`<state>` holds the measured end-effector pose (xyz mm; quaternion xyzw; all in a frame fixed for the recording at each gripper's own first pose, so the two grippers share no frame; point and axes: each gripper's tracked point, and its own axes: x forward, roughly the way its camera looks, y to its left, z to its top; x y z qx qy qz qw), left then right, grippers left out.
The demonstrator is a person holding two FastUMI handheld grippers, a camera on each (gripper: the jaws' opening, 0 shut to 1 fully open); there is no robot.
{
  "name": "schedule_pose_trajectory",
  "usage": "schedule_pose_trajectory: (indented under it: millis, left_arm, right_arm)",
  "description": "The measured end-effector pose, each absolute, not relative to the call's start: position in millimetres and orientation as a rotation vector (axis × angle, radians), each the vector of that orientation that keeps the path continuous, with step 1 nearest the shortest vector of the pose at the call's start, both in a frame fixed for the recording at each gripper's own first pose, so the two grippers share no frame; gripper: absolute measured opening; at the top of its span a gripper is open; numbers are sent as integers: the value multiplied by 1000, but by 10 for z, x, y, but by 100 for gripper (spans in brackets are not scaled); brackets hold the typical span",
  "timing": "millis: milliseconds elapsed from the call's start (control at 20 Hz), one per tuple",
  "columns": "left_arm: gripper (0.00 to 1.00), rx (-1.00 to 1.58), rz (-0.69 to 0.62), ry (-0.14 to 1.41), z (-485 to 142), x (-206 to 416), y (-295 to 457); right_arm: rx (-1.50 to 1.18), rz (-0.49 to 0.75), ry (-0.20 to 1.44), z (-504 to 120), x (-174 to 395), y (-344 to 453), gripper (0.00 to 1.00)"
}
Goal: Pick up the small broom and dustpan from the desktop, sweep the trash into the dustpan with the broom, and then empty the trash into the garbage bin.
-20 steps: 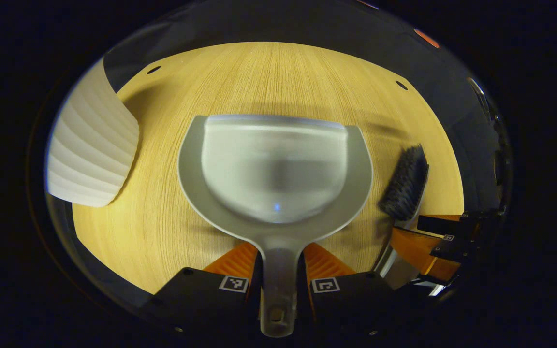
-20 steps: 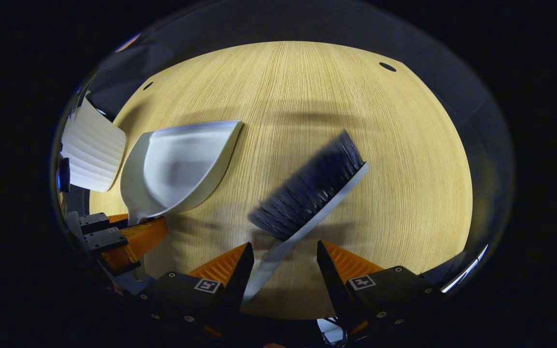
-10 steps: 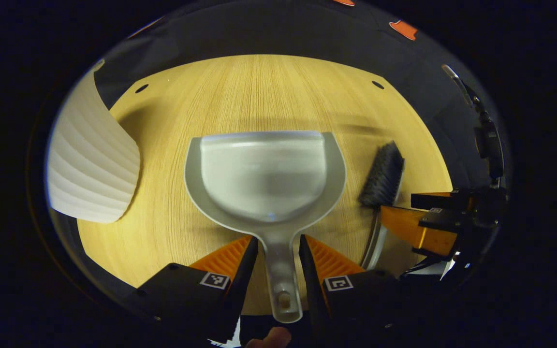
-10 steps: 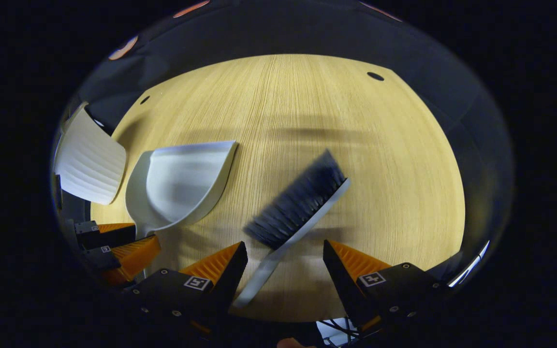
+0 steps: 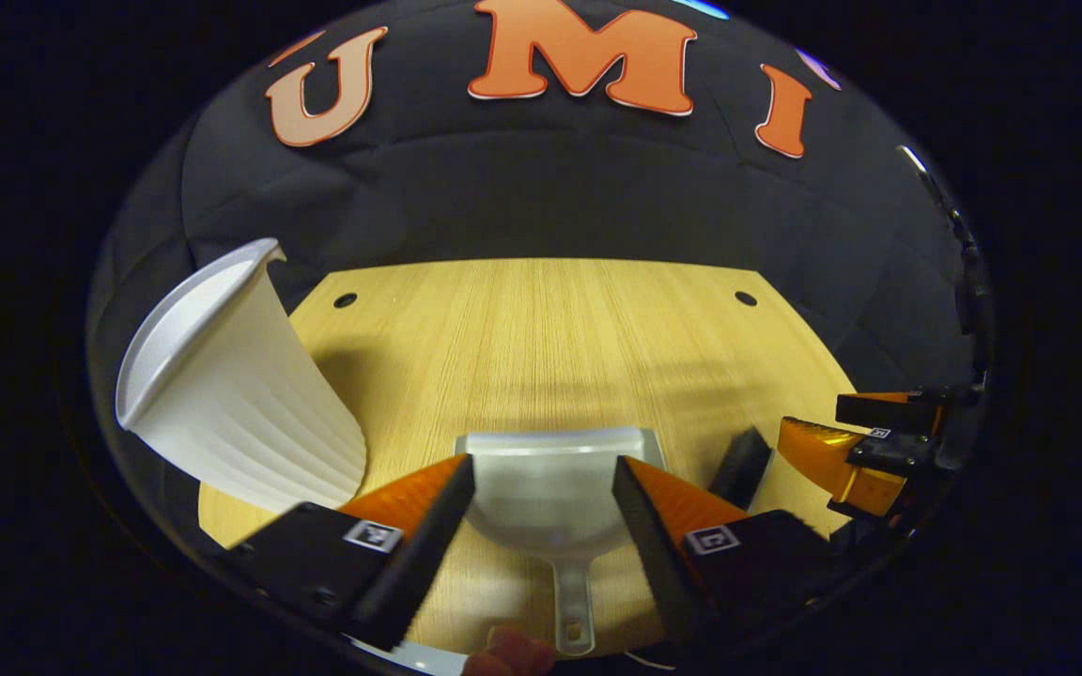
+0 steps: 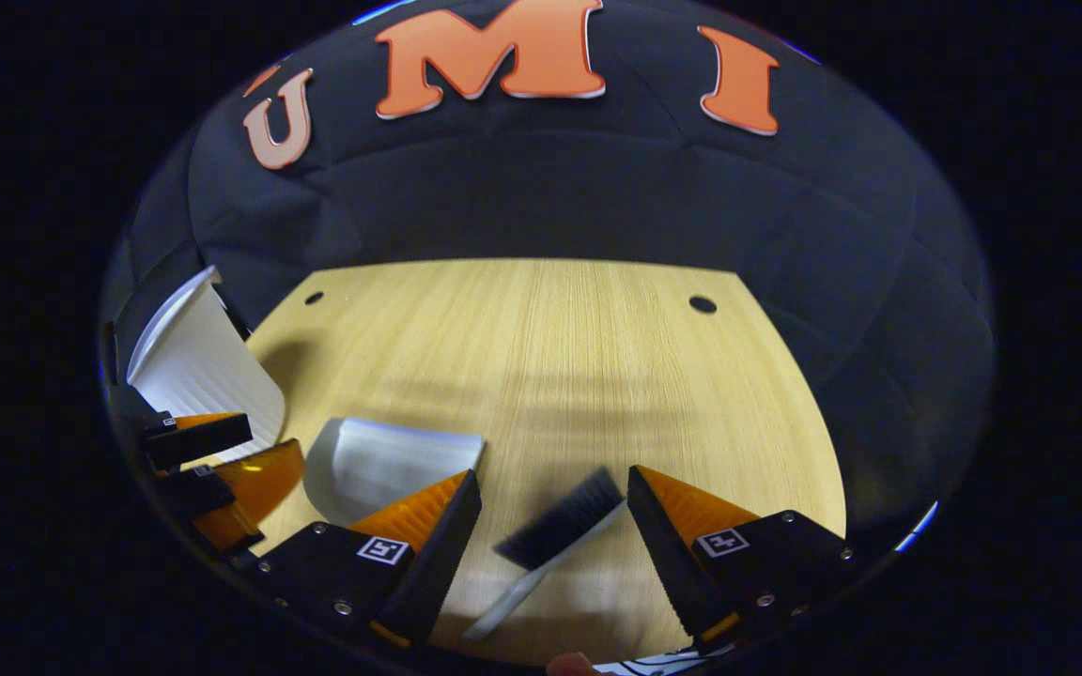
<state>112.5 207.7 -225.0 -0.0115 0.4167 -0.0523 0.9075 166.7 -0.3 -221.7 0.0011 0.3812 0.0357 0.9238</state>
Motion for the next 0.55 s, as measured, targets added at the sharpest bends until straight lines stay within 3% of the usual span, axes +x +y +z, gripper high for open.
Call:
schedule_pose_trajectory:
  millis: [50,550]
  left_arm:
    - [100,-25,-108,828,-2085,1170,2229]
    - [97,71,-48,272,-868,1005,3039]
  right_arm:
    - [5,79,738,-2140,1710,19,95]
    - [-4,69,276,-771,2103,48,94]
